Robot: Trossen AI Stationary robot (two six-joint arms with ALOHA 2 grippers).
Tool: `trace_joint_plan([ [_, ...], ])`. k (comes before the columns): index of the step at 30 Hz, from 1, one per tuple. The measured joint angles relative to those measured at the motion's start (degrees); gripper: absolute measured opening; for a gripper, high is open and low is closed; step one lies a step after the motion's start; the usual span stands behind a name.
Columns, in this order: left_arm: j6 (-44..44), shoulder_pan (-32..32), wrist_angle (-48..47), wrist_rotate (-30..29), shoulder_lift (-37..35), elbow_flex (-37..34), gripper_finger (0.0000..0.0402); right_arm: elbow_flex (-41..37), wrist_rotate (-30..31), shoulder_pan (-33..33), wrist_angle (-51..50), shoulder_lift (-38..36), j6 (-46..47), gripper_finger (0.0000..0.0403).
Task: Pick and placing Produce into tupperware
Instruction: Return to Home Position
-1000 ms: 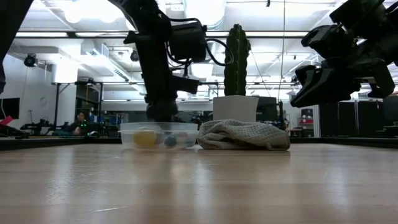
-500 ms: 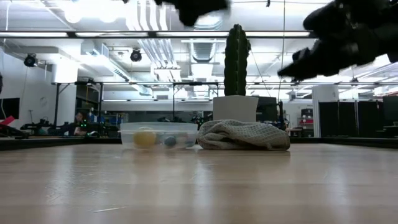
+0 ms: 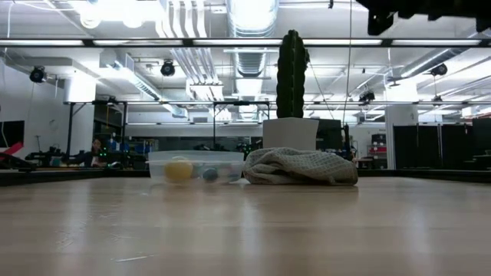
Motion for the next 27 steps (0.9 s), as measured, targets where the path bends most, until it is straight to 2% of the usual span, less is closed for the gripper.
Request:
trace_joint_plan([
  [6, 6.2, -4.6, -11.4, -9.9, -9.5, 0.0, 0.0009, 9.0, 0.2, 0.2, -19.6, -4.4, -1.8, 0.0030],
  [8, 7.4, -6.7, -14.6, -13.4, -12.4, 0.0, 0.0007, 11.5, 0.2, 0.7, -23.4, -5.3, -3.8, 0.0015],
  [13, 10.1, -11.6, -19.8, -22.9, -19.5, -1.5, 0.0001, 13.6, 1.8, 2.4, -28.6, -9.1, -8.3, 0.0009],
  [22, 9.0, -12.9, -20.9, -25.8, -34.6, -14.1, 0.0000, 6.1, 1.7, 2.7, -30.6, -21.6, -8.6, 0.0008],
  [27, 8.3, -12.9, -20.8, -25.8, -42.8, -20.5, 0.0000, 0.3, 3.2, 2.6, -26.5, -26.6, -6.8, 0.0008],
])
